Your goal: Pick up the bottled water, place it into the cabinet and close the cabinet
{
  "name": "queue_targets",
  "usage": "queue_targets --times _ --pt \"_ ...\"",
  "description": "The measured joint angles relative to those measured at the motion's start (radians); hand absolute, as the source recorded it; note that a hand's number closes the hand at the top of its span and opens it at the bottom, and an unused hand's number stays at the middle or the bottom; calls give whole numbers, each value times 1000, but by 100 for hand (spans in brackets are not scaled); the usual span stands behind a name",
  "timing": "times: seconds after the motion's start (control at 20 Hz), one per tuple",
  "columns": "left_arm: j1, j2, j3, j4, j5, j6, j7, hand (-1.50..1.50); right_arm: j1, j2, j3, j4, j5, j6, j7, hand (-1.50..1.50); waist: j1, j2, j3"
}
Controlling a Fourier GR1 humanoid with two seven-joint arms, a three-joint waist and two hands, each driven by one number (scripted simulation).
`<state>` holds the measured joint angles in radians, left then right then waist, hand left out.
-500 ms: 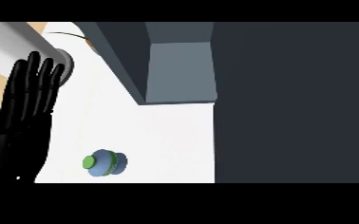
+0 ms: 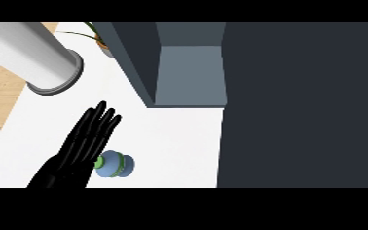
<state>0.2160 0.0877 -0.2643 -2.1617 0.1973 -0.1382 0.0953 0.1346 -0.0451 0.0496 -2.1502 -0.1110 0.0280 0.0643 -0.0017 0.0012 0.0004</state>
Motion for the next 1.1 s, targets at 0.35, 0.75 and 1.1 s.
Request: queue_targets --times 0.35,0.75,1.1 --pt "273 72 -6 -131 169 -72 72 -150 164 32 76 -130 -115 10 117 -150 8 -6 -1" --pt "456 148 97 -156 273 -215 -8 -150 332 35 129 -177 -137 47 48 -150 6 -5 -1" --pt "520 133 137 -118 260 -289 -74 -150 374 21 124 -148 -142 83 -20 -150 6 -5 0"
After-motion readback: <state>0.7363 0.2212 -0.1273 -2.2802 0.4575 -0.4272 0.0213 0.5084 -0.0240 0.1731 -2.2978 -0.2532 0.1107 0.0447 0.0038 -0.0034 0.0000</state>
